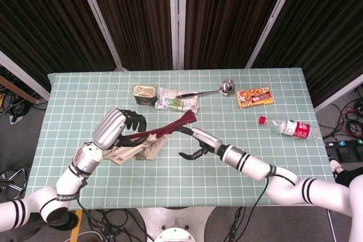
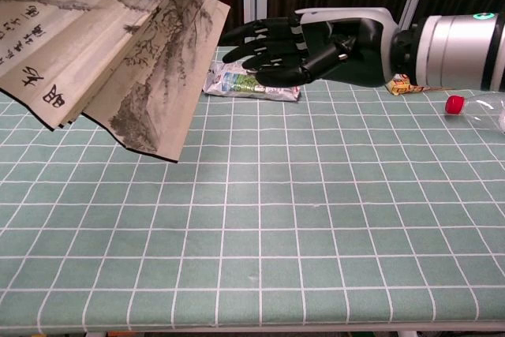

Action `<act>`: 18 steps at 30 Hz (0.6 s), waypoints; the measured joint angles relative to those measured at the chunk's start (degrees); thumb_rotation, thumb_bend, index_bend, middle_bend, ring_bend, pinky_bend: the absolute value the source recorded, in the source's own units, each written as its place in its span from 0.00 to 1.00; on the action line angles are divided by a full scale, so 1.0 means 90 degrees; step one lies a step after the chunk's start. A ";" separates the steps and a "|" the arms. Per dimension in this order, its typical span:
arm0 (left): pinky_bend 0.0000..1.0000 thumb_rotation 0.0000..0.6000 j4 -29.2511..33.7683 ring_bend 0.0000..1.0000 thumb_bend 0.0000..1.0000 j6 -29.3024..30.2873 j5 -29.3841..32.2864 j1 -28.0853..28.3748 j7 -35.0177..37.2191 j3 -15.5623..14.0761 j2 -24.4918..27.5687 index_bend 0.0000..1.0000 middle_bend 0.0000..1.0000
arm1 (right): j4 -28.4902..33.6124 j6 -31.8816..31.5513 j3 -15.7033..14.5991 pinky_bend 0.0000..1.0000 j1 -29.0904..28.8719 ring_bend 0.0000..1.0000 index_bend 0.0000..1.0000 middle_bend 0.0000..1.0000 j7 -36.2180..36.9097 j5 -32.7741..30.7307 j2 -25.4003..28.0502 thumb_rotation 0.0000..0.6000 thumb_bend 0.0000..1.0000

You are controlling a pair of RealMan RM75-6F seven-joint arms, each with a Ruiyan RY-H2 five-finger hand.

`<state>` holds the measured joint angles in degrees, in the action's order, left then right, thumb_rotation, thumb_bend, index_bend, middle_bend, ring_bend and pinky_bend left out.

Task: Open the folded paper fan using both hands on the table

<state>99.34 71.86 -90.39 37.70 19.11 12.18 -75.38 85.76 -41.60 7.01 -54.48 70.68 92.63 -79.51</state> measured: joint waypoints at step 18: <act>0.72 1.00 0.0085 0.67 0.34 0.0031 0.0037 0.0123 -0.0168 0.0062 -0.0045 0.62 0.67 | -0.0047 0.0185 0.0640 0.01 -0.0477 0.14 0.67 0.33 -0.1153 -0.1236 -0.0627 1.00 0.59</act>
<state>100.10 72.13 -90.06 38.81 17.60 12.74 -75.79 85.33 -39.94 12.77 -58.77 60.31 81.51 -85.15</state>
